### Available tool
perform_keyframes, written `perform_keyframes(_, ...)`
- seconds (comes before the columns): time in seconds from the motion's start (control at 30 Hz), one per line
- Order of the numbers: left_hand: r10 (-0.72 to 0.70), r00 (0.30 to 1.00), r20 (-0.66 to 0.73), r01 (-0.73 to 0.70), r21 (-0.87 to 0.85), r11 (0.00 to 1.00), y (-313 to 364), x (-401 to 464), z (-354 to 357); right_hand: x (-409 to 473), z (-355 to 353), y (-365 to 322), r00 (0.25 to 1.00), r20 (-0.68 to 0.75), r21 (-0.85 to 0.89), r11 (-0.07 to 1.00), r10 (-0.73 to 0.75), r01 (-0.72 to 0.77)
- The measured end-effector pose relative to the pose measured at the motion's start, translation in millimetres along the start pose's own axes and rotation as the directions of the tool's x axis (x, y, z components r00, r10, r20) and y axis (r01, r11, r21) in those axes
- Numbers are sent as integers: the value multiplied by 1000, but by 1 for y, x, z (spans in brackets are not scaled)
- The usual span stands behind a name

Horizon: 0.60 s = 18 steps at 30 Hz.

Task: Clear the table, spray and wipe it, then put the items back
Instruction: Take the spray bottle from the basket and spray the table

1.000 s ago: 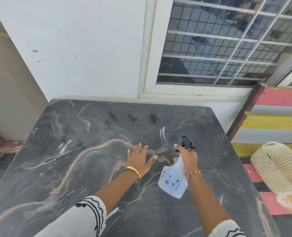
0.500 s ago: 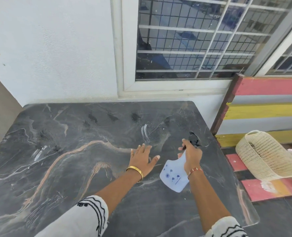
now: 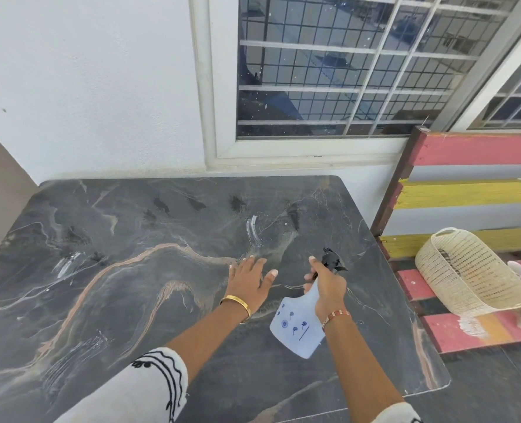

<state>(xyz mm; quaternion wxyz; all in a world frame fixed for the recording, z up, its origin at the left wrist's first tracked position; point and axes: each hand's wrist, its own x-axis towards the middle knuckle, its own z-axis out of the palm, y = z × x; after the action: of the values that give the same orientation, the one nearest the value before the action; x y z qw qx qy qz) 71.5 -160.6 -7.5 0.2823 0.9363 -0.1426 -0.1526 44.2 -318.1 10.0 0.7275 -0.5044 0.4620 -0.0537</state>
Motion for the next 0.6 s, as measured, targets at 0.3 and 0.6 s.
perform_keyframes(0.3,-42,998,-56,38,-66,997,-17,-25,-3,-20,-3,17,954,271,-61,992,127,-114)
perform_keyframes(0.6,-241,947,-211,219,-120,968,-97,-102,-53,-88,57,50,910,396,-527,842,126,113)
